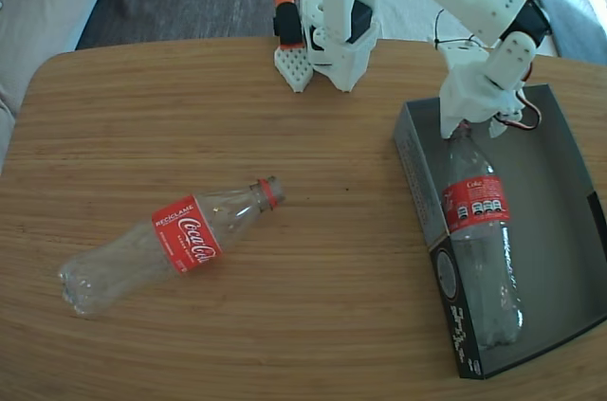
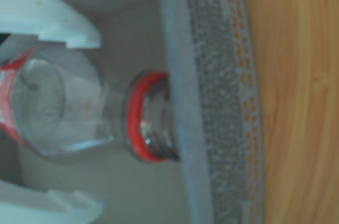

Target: Grasp the bottles and put them in the box.

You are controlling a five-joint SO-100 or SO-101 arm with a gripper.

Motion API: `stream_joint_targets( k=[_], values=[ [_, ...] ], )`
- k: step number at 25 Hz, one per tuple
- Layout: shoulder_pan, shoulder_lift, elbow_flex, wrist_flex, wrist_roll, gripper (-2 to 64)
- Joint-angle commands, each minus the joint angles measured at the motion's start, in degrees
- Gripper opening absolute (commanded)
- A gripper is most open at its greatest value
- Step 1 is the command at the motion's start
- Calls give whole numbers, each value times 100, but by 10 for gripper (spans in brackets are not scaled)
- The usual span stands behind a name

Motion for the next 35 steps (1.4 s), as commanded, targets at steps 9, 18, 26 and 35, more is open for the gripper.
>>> stream_joint_targets(
  k=[9, 18, 26, 35],
  values=[
    [809, 281, -2224, 888, 35, 316],
    [2092, 352, -2874, 1731, 1143, 315],
    [3841, 352, -3234, 2118, 2443, 315],
    [5379, 396, -2188, 2109, 2637, 316]
  ],
)
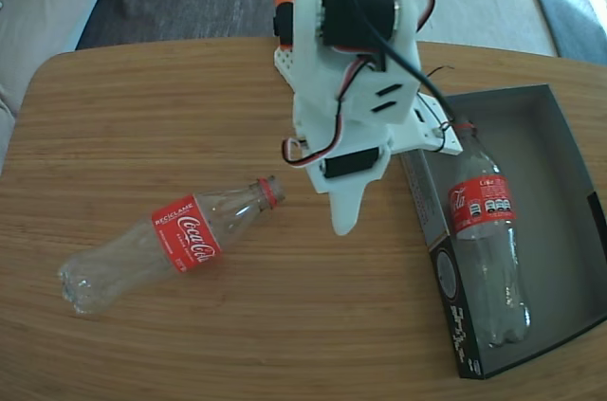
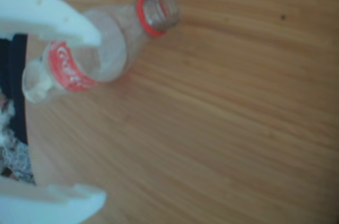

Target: Grasp the bottles and put them in the box.

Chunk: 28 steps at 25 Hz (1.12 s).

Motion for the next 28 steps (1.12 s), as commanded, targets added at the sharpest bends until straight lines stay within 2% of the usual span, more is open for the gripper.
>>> stream_joint_targets(
  k=[1, 8, 13, 20, 28],
  values=[
    [255, 475, 202, 360, -26, 316],
    [1081, 1345, 1652, 62, -1477, 316],
    [1608, 1582, 2136, -26, -2250, 316],
    [1881, 1512, 2197, -448, -2487, 316],
    [1837, 1512, 2918, -1248, -2487, 316]
  ],
)
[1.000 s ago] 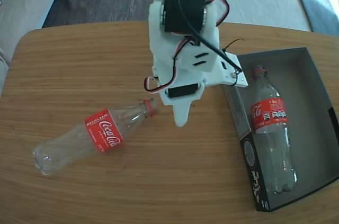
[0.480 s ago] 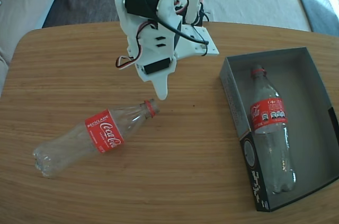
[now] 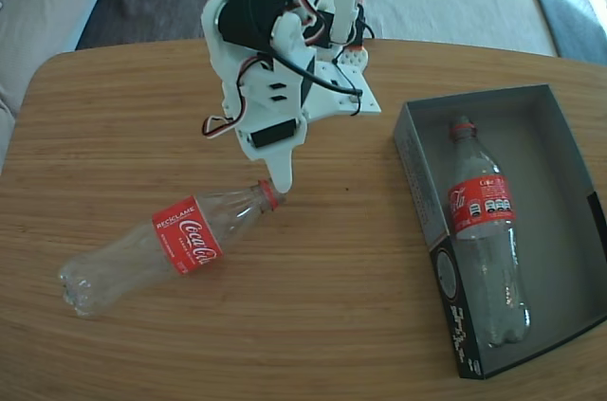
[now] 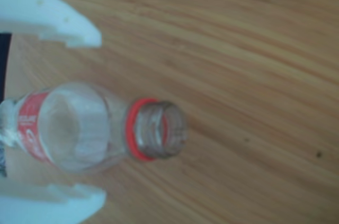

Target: Grasp the bottles and put them in the box.

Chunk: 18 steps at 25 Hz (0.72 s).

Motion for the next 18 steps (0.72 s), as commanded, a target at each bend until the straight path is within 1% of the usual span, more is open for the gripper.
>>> stream_joint_targets(
  k=[1, 5, 12, 18],
  values=[
    [-9, 149, 26, -290, -18, 316],
    [-18, 9, 141, -896, -26, 316],
    [-26, -773, 9, -1415, -123, 316],
    [-26, -879, 185, -1450, -773, 316]
  ],
)
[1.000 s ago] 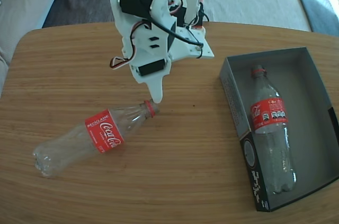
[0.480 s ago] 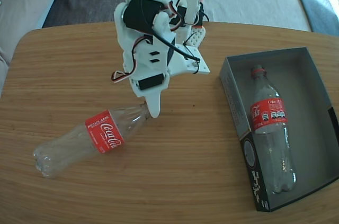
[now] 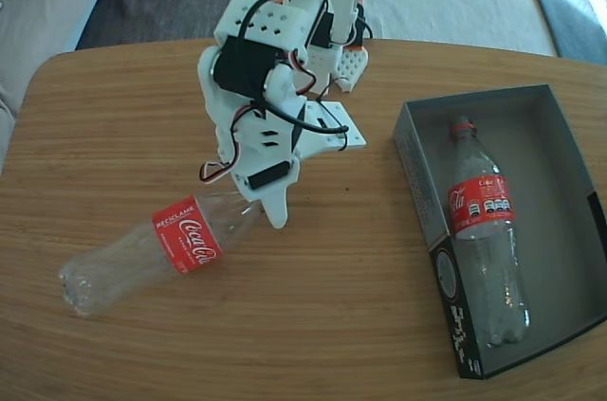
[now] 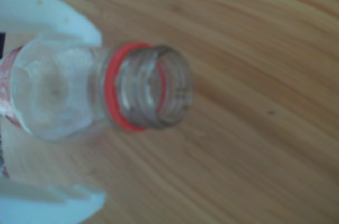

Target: Grasp the bottles and put them in the box.

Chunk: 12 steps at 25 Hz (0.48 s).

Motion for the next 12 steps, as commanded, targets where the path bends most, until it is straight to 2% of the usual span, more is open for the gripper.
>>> stream_joint_targets(
  k=[1, 4, 12],
  values=[
    [-9, 44, 35, 18, -220, 316],
    [-9, 44, 334, 9, -404, 316],
    [-9, 44, 536, -466, -334, 316]
  ],
)
